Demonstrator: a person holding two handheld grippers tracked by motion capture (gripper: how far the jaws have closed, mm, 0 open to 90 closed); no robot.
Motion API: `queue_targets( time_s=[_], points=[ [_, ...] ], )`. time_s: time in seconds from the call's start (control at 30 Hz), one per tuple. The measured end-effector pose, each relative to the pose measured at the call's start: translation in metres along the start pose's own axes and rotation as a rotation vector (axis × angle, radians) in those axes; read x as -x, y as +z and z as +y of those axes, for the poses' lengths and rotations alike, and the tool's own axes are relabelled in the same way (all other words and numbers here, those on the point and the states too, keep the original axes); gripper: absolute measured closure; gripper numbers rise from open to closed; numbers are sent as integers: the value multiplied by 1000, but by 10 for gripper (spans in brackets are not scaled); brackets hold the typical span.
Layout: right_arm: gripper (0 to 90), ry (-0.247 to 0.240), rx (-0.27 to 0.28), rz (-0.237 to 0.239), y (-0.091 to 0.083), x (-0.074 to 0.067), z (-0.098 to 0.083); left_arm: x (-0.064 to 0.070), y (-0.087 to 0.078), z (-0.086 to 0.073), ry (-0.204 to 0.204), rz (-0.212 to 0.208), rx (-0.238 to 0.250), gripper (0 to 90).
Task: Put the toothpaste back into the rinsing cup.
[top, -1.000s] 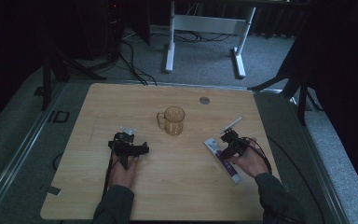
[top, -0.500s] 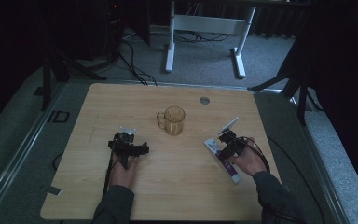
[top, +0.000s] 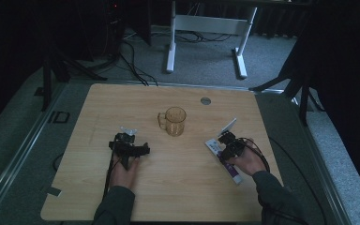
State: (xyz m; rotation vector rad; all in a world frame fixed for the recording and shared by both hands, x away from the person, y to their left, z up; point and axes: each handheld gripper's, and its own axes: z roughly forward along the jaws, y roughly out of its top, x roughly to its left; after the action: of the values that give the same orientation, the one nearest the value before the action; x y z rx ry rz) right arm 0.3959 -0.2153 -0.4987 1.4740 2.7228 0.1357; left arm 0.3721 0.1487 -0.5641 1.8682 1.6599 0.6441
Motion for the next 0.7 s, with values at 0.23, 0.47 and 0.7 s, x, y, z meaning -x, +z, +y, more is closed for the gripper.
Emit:
queue_targets(
  time_s=[0.23, 0.47, 0.7],
  points=[
    [592, 5, -17, -3, 4, 0, 3, 0, 0, 0, 0, 0, 0, 3],
    [601, 8, -35, -4, 8, -1, 5, 0, 0, 0, 0, 0, 0, 3],
    [599, 15, -37, -2, 11, -1, 5, 0, 0, 0, 0, 0, 0, 3]
  ],
)
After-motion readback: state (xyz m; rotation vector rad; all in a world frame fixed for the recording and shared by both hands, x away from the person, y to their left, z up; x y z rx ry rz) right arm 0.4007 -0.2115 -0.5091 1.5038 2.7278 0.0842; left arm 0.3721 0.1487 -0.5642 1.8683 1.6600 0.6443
